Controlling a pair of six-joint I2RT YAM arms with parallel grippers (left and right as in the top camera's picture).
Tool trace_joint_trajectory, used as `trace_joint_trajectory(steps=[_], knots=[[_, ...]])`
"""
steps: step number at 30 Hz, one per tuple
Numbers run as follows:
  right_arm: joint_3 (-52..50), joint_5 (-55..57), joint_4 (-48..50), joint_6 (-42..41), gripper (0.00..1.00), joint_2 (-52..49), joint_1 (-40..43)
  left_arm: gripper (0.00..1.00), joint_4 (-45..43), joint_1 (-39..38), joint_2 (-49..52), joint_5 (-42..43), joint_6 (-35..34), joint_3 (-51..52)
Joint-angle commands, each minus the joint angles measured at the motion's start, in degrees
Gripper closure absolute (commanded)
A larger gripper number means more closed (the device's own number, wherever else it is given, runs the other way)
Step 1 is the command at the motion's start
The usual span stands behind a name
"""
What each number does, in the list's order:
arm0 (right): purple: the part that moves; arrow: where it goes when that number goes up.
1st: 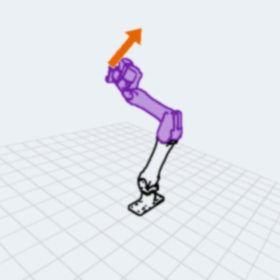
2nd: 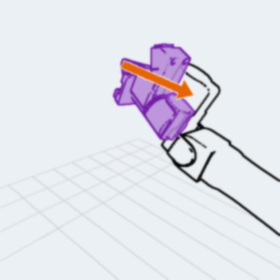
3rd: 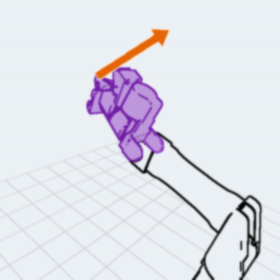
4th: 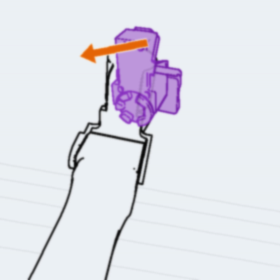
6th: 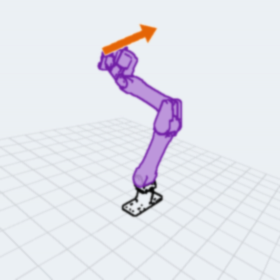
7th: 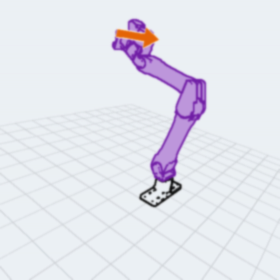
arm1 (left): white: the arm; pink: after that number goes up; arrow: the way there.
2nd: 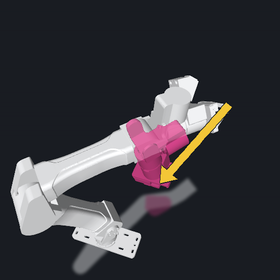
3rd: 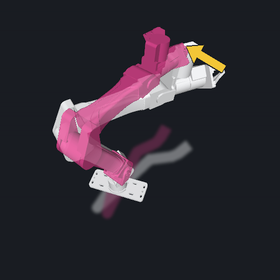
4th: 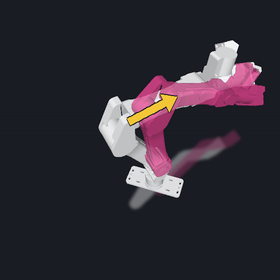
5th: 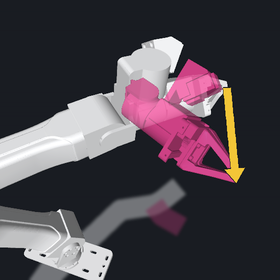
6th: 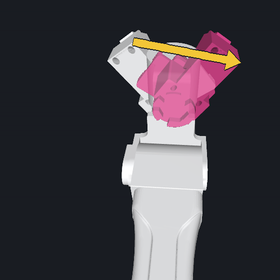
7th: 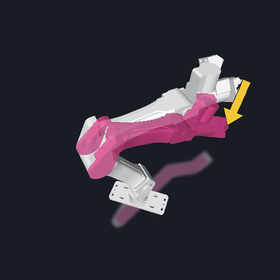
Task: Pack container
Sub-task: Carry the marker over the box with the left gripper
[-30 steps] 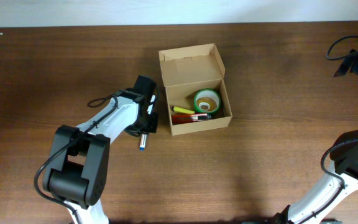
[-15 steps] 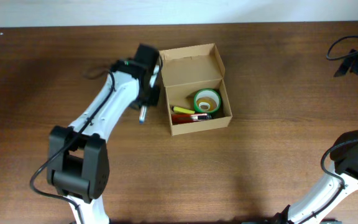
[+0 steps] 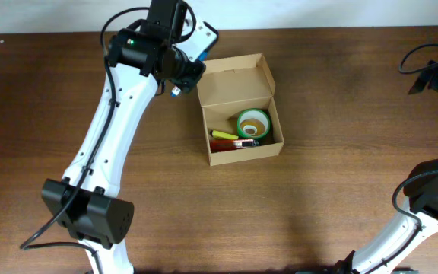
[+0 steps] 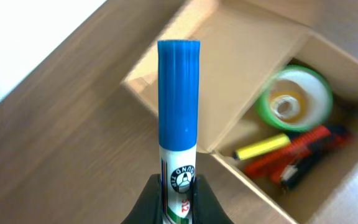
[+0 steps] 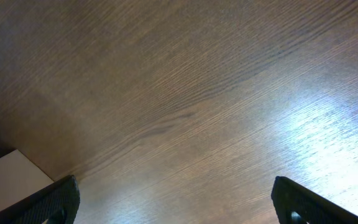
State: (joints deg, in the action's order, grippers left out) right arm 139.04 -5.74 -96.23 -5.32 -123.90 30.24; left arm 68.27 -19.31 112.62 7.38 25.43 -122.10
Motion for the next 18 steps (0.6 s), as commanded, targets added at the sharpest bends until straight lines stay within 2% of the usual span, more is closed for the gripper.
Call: trace_joint_trajectory(steps=[1, 6, 8, 18], knots=[[-0.02, -0.72, -0.02, 0.44, 0.01, 1.73, -0.22, 0.98, 3.15, -1.36, -0.24, 10.32, 14.6, -1.27], [-0.02, -0.72, -0.02, 0.44, 0.01, 1.73, -0.2, 0.98, 8.96, -5.62, 0.22, 11.37, 25.16, -1.27], [-0.02, -0.72, -0.02, 0.44, 0.01, 1.73, -0.2, 0.98, 9.81, -7.8, 0.33, 10.36, 27.23, -1.27], [-0.02, -0.72, -0.02, 0.44, 0.01, 1.73, -0.22, 0.99, 10.01, -16.83, 5.25, 0.22, 27.65, -1.25]])
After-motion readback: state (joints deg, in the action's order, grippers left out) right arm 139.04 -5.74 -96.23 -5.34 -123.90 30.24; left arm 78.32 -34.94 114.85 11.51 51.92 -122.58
